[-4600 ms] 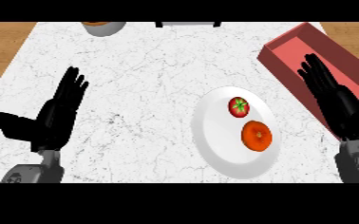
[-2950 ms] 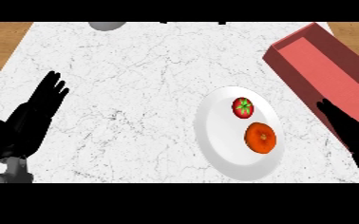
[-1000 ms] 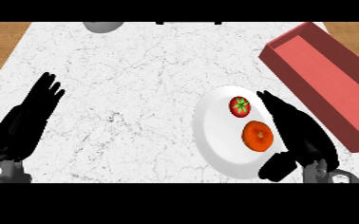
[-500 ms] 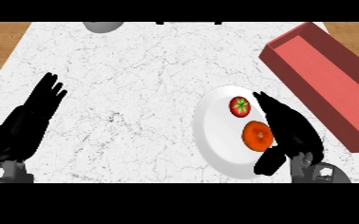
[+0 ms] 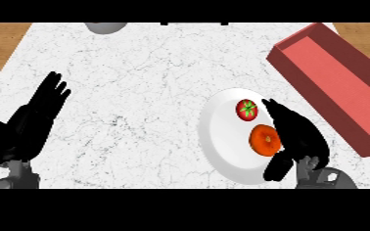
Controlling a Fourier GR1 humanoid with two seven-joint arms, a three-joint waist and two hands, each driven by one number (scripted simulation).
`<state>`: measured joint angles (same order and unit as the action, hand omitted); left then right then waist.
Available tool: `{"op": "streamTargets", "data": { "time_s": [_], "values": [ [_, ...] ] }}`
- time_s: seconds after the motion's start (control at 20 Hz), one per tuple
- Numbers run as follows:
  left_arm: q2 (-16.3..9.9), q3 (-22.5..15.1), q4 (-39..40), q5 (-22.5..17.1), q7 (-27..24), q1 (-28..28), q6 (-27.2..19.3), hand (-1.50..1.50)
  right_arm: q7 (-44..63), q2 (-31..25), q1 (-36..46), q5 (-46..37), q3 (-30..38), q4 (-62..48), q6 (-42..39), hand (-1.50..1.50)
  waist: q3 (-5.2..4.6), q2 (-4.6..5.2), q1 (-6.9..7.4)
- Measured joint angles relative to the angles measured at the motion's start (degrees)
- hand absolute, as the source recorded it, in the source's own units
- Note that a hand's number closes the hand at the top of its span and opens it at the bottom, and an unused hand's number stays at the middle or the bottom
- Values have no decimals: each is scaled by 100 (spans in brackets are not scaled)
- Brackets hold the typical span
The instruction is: Pick the squash from the plate and place it in the cardboard box
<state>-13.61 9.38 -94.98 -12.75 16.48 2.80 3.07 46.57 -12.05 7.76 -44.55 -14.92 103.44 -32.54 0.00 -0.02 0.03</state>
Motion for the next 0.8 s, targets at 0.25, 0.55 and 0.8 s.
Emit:
{"op": "streamTargets", "data": {
  "time_s": [0.25, 0.55, 0.8],
  "values": [
    [1, 100, 107, 6, -24, 3, 120, 0, -68, 203, -15, -259, -131, -373, 56, -150, 0, 1, 4],
    [30, 236, 33, -6, -31, -84, 218, 0, -451, 152, -90, -398, 56, -695, 157, -150, 0, 0, 5],
    [122, 226, 158, 63, -85, -18, 247, 0, -636, 223, 78, -552, 195, -1086, 258, -150, 0, 2, 6]
  ]
}}
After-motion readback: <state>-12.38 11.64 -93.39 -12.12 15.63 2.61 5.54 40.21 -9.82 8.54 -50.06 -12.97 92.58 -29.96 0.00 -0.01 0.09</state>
